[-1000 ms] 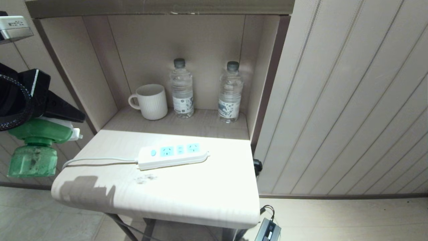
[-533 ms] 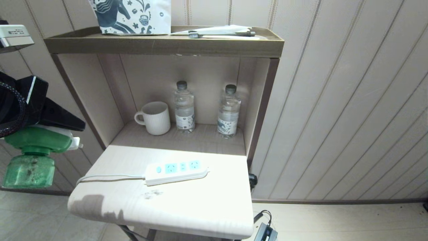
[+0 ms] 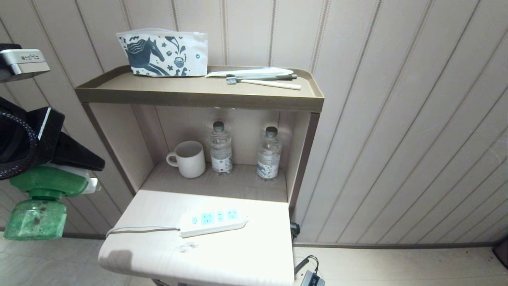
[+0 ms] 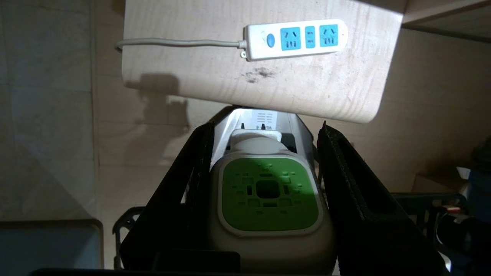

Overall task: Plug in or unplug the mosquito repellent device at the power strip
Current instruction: Insert the plug into the socket

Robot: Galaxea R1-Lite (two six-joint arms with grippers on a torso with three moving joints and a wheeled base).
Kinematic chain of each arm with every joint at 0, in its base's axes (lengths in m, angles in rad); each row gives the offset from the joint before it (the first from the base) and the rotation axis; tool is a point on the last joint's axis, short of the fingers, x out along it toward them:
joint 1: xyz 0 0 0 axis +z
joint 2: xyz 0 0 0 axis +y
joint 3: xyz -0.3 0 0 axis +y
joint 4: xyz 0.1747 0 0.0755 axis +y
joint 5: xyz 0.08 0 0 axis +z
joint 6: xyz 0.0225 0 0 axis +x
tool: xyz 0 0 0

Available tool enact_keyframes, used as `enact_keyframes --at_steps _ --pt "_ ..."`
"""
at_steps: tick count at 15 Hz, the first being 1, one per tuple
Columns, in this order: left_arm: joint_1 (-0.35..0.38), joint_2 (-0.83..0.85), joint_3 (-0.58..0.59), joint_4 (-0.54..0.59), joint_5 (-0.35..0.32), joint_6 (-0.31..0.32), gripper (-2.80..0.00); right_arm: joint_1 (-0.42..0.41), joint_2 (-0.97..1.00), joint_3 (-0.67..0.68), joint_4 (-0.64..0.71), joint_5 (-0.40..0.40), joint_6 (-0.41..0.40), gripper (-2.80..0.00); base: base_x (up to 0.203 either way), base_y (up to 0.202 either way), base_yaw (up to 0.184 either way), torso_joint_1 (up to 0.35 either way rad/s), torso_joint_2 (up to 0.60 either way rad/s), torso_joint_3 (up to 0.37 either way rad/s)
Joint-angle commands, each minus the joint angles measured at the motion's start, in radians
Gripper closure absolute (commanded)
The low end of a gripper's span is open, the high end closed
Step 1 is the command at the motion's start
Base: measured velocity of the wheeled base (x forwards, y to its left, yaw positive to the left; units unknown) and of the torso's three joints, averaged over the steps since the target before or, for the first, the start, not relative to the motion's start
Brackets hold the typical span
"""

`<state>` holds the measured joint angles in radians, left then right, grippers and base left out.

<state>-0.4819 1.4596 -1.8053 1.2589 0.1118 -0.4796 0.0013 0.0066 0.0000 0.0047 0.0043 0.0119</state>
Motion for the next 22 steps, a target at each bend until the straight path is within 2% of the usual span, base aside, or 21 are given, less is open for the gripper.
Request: enact_keyframes --at_steps 1,6,9,11,14,19,22 --pt "0.000 0.009 0.003 0.006 -0.003 -0.007 0.00 0.000 0.000 0.000 0.000 0.000 0.000 0.00 0.000 0.000 0.000 0.263 -0.57 -0.310" --pt "-0.003 0.055 0.004 -0.009 0.000 -0.031 0.00 0.000 0.000 0.000 0.000 0.000 0.003 0.00 0.000 0.000 0.000 0.227 -0.49 -0.259" --pt "-0.065 0.106 0.045 -0.041 -0.003 -0.063 0.00 0.000 0.000 0.000 0.000 0.000 0.002 0.00 0.000 0.000 0.000 0.024 -0.04 -0.022" --pt "-0.107 0.151 0.101 -0.108 -0.003 -0.082 0.00 0.000 0.000 0.000 0.000 -0.001 0.002 0.00 0.000 0.000 0.000 0.000 0.00 0.000" --pt "-0.174 0.233 0.134 -0.161 -0.005 -0.145 0.00 0.000 0.000 0.000 0.000 0.000 0.002 0.00 0.000 0.000 0.000 0.000 0.00 0.000" --pt "-0.178 0.369 0.118 -0.191 -0.053 -0.206 0.00 0.000 0.000 0.000 0.001 -0.001 0.002 0.00 0.000 0.000 0.000 0.000 0.00 0.000" --pt "-0.170 0.497 0.068 -0.218 -0.059 -0.282 0.00 0.000 0.000 0.000 0.000 -0.001 0.002 0.00 0.000 0.000 0.000 0.000 0.00 0.000"
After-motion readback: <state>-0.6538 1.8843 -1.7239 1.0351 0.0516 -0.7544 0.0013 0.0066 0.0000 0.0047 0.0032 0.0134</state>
